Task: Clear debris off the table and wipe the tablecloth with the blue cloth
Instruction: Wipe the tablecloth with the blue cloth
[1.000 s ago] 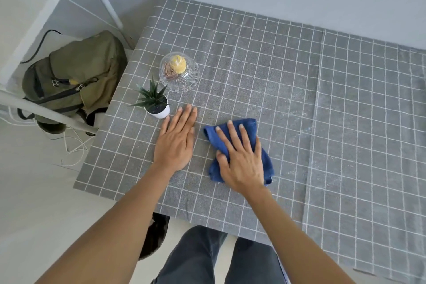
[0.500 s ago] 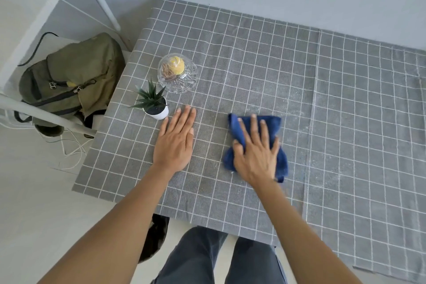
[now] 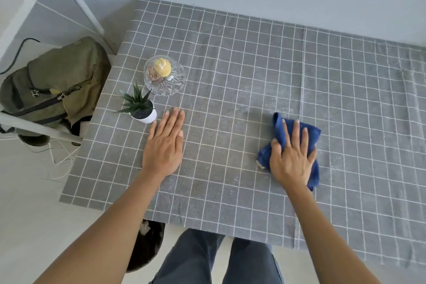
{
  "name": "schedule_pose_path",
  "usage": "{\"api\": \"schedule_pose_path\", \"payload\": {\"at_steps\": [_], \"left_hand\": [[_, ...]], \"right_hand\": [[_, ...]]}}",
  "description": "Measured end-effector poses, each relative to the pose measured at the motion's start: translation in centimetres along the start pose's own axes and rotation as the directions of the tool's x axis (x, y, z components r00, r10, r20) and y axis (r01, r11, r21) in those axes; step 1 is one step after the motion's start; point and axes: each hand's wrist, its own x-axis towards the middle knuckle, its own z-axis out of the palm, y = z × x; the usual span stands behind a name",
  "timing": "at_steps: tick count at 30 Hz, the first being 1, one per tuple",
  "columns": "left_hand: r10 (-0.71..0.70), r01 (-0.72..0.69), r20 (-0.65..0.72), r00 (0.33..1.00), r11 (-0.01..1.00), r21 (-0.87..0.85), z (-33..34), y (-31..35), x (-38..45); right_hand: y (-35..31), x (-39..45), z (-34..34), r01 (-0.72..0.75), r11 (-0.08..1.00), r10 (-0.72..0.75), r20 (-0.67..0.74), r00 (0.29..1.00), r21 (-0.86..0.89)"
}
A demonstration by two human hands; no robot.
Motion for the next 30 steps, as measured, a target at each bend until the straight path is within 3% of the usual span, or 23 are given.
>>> {"api": "schedule_pose_path", "payload": {"at_steps": [3, 5, 11, 13, 21, 27, 30], "left_hand": [[-0.008, 0.008, 0.002, 1.000, 1.000, 0.016, 0.0, 0.1, -0.1], [-0.011, 0.011, 0.003, 1.000, 1.000, 0.021, 0.0, 0.1, -0.1], [-0.008, 0.008, -0.007, 1.000, 1.000, 0.008, -0.1, 0.2, -0.2], [0.000, 0.000, -0.015, 1.000, 1.000, 0.004, -0.1, 0.1, -0.1], [0.003, -0.003, 0.007, 1.000, 1.000, 0.012, -0.2, 0.1, 0.0], [0.018, -0.017, 0.077, 0.997, 1.000, -0.021, 0.2, 1.7, -2.1], [0.022, -0.020, 0.073, 0.997, 0.999, -0.030, 0.8, 3.1, -4.5]], "right_hand": [[-0.2, 0.1, -0.1, -0.089, 0.996, 0.089, -0.004, 0.996, 0.014], [-2.1, -0.4, 0.3, -0.069, 0.997, 0.069, -0.001, 0.998, 0.026], [-9.6, -5.1, 3.7, 0.294, 0.956, -0.293, 0.073, 0.953, -0.001], [-9.7, -5.7, 4.2, 0.345, 0.938, -0.346, 0.082, 0.935, 0.023], [-1.9, -3.8, 1.9, 0.111, 0.994, -0.111, -0.015, 0.994, -0.003], [-3.2, -4.1, 2.0, 0.090, 0.996, -0.090, 0.006, 0.996, 0.006], [-5.9, -6.6, 3.0, 0.206, 0.978, -0.207, 0.061, 0.976, 0.023]]}}
